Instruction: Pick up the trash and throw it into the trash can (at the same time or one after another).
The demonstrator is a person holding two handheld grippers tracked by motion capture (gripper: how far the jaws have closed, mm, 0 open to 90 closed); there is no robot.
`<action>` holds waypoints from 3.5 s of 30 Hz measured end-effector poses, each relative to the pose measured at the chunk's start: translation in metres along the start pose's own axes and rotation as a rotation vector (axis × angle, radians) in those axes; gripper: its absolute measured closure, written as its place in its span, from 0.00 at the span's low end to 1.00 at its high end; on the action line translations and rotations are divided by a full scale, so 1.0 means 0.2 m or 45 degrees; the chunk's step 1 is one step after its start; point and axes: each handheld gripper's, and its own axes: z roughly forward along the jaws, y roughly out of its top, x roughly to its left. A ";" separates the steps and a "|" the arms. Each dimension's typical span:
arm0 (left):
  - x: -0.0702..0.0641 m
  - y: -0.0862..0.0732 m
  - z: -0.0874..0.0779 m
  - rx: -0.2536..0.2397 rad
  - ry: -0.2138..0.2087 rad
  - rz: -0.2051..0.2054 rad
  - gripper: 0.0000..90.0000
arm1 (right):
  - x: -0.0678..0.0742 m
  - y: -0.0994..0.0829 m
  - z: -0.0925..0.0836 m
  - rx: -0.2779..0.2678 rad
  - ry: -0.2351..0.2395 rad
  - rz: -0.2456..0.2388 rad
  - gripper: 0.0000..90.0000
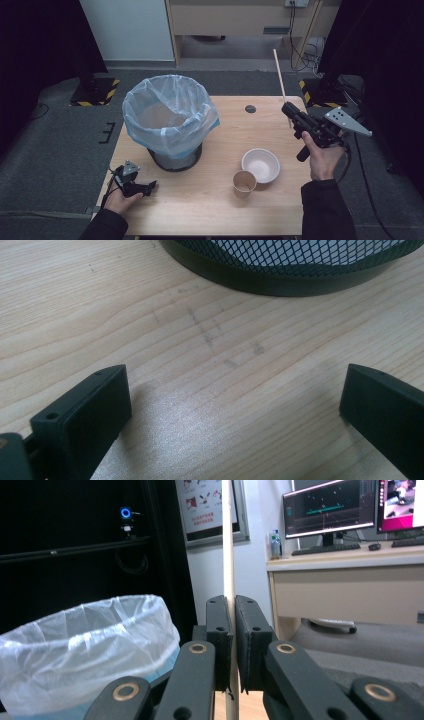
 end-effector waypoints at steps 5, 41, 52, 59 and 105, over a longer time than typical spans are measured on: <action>0.00 0.00 0.00 0.000 0.000 0.000 0.00 | 0.03 0.05 0.05 -0.012 0.024 -0.016 0.96; 0.00 0.00 0.00 0.001 -0.003 0.004 0.00 | 0.30 0.25 0.39 -0.021 0.187 -0.097 0.96; 0.00 0.00 0.00 0.001 -0.004 0.005 0.00 | 0.37 0.27 0.50 -0.012 0.235 -0.094 0.96; 0.00 0.00 0.00 0.000 -0.004 0.003 0.00 | 0.43 0.27 0.57 0.001 0.266 -0.102 0.96; 0.00 0.00 0.00 -0.002 -0.009 0.009 0.00 | 0.65 -0.05 1.05 0.185 0.418 -0.020 0.96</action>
